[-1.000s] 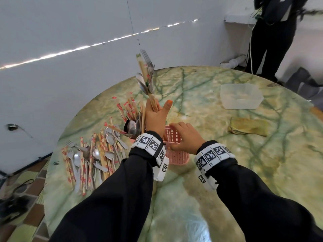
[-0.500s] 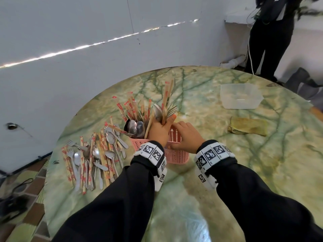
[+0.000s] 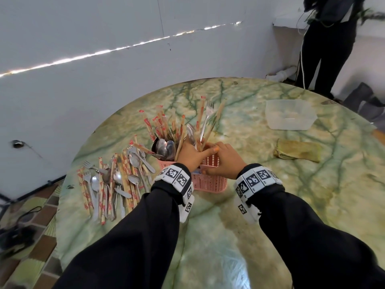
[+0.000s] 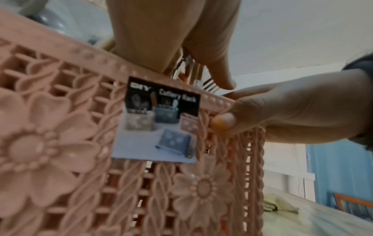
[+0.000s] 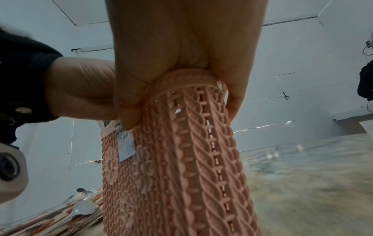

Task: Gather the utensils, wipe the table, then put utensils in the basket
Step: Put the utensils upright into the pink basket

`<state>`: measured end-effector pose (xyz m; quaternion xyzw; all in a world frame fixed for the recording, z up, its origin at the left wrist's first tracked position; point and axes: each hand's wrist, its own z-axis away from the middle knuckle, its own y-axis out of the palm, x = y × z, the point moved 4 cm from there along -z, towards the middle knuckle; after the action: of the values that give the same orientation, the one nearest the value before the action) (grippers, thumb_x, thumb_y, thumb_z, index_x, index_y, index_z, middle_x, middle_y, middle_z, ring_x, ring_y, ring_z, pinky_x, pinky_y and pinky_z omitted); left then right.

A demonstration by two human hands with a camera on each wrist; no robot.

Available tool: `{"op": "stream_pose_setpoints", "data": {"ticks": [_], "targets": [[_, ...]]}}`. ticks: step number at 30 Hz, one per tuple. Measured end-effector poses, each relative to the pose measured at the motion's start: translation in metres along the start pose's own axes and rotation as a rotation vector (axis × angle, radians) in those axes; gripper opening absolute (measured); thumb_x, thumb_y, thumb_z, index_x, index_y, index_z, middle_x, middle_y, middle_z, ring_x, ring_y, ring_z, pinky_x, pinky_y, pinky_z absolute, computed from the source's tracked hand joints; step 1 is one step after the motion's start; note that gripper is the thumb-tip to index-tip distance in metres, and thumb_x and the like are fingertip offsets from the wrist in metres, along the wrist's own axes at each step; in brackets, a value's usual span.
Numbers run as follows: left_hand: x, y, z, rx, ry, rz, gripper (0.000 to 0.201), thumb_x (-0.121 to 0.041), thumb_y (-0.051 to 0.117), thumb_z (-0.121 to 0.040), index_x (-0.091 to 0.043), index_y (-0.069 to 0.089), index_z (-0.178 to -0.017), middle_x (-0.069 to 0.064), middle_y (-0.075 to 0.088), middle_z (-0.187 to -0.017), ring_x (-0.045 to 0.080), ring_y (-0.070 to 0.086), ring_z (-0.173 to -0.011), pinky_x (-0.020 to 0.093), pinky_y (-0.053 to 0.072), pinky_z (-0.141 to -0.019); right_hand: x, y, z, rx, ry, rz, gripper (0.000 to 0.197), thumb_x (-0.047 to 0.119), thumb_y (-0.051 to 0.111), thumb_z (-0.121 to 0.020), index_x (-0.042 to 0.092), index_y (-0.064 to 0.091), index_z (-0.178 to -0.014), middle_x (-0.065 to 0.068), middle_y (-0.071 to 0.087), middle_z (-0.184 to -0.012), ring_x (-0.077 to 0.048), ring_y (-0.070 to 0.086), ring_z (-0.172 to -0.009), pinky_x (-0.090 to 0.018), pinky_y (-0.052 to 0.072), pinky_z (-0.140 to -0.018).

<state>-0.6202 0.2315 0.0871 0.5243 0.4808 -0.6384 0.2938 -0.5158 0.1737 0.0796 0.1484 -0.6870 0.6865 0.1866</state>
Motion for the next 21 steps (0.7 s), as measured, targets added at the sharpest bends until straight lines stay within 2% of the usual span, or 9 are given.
{"op": "stream_pose_setpoints", "data": {"ticks": [3, 6, 8, 10, 13, 15, 18, 19, 21], "targets": [[0.0, 0.0, 0.001, 0.111, 0.04, -0.03, 0.078, -0.041, 0.082, -0.056, -0.008, 0.051, -0.12, 0.002, 0.065, -0.106, 0.019, 0.063, -0.102, 0.044, 0.048, -0.097, -0.001, 0.003, -0.005, -0.023, -0.044, -0.068, 0.084, 0.069, 0.051, -0.054, 0.029, 0.051, -0.128, -0.003, 0.055, -0.113, -0.023, 0.048, -0.105, -0.035, 0.041, -0.094], [-0.003, 0.001, 0.003, 0.195, 0.044, -0.079, 0.086, -0.028, 0.082, -0.065, -0.009, 0.033, -0.134, 0.0, 0.056, -0.119, 0.019, 0.054, -0.114, 0.043, 0.041, -0.104, 0.002, -0.001, -0.008, -0.025, -0.05, -0.305, 0.063, 0.056, 0.049, -0.058, 0.022, 0.064, -0.108, -0.004, 0.067, -0.097, -0.025, 0.061, -0.088, -0.039, 0.051, -0.081], [-0.002, 0.0, 0.003, 0.225, 0.043, -0.092, 0.098, -0.036, 0.079, -0.063, -0.009, 0.025, -0.14, 0.008, 0.049, -0.132, 0.022, 0.05, -0.121, 0.043, 0.039, -0.106, 0.006, -0.006, -0.005, 0.0, -0.058, -0.436, 0.064, 0.048, 0.048, -0.057, 0.016, 0.063, -0.111, -0.006, 0.069, -0.1, -0.024, 0.063, -0.091, -0.036, 0.051, -0.082], [-0.001, 0.0, 0.004, 0.253, 0.035, -0.092, 0.109, -0.048, 0.079, -0.057, -0.008, 0.022, -0.141, 0.007, 0.049, -0.133, 0.021, 0.051, -0.121, 0.039, 0.04, -0.105, 0.005, -0.011, -0.003, 0.047, -0.011, -0.599, 0.061, 0.042, 0.052, -0.064, 0.021, 0.056, -0.121, -0.004, 0.066, -0.112, -0.021, 0.061, -0.103, -0.031, 0.047, -0.091], [-0.001, 0.002, 0.002, 0.274, 0.05, -0.077, 0.083, -0.025, 0.076, -0.074, -0.01, 0.024, -0.137, 0.001, 0.048, -0.128, 0.014, 0.05, -0.116, 0.025, 0.041, -0.098, 0.006, -0.018, -0.001, 0.02, 0.083, -0.863, 0.028, 0.024, 0.053, -0.09, 0.019, 0.056, -0.117, 0.004, 0.065, -0.103, -0.013, 0.062, -0.095, -0.026, 0.047, -0.088], [0.001, 0.003, 0.0, 0.294, 0.07, -0.051, 0.077, -0.021, 0.076, -0.073, -0.015, 0.026, -0.132, 0.008, 0.049, -0.131, 0.016, 0.052, -0.117, 0.033, 0.041, -0.104, 0.005, -0.023, -0.004, -0.113, 0.087, -0.818, 0.019, 0.026, 0.054, -0.092, 0.013, 0.064, -0.102, 0.0, 0.068, -0.093, -0.017, 0.064, -0.09, -0.035, 0.049, -0.09], [-0.002, 0.003, 0.002, 0.349, 0.083, -0.093, 0.069, -0.017, 0.073, -0.077, -0.029, 0.024, -0.124, 0.013, 0.041, -0.137, 0.024, 0.048, -0.124, 0.047, 0.039, -0.107, 0.006, -0.024, -0.008, -0.233, 0.09, -0.727, 0.032, 0.029, 0.062, -0.087, -0.003, 0.064, -0.088, -0.023, 0.068, -0.087, -0.039, 0.064, -0.087, -0.053, 0.049, -0.086], [-0.001, 0.004, 0.001, 0.371, 0.078, -0.098, 0.075, -0.021, 0.074, -0.076, -0.03, 0.021, -0.128, 0.01, 0.038, -0.139, 0.024, 0.046, -0.126, 0.047, 0.038, -0.108, 0.006, -0.024, -0.01, -0.262, 0.093, -0.708, 0.035, 0.033, 0.063, -0.085, -0.002, 0.064, -0.083, -0.024, 0.068, -0.082, -0.041, 0.064, -0.083, -0.055, 0.049, -0.084], [-0.002, 0.003, 0.002, 0.394, 0.07, -0.113, 0.097, -0.039, 0.079, -0.064, -0.028, 0.016, -0.136, 0.007, 0.036, -0.141, 0.023, 0.044, -0.128, 0.046, 0.038, -0.108, 0.008, -0.027, -0.013, -0.325, 0.113, -0.667, 0.038, 0.05, 0.061, -0.074, 0.013, 0.066, -0.073, -0.01, 0.067, -0.068, -0.032, 0.065, -0.071, -0.058, 0.046, -0.084]]}}
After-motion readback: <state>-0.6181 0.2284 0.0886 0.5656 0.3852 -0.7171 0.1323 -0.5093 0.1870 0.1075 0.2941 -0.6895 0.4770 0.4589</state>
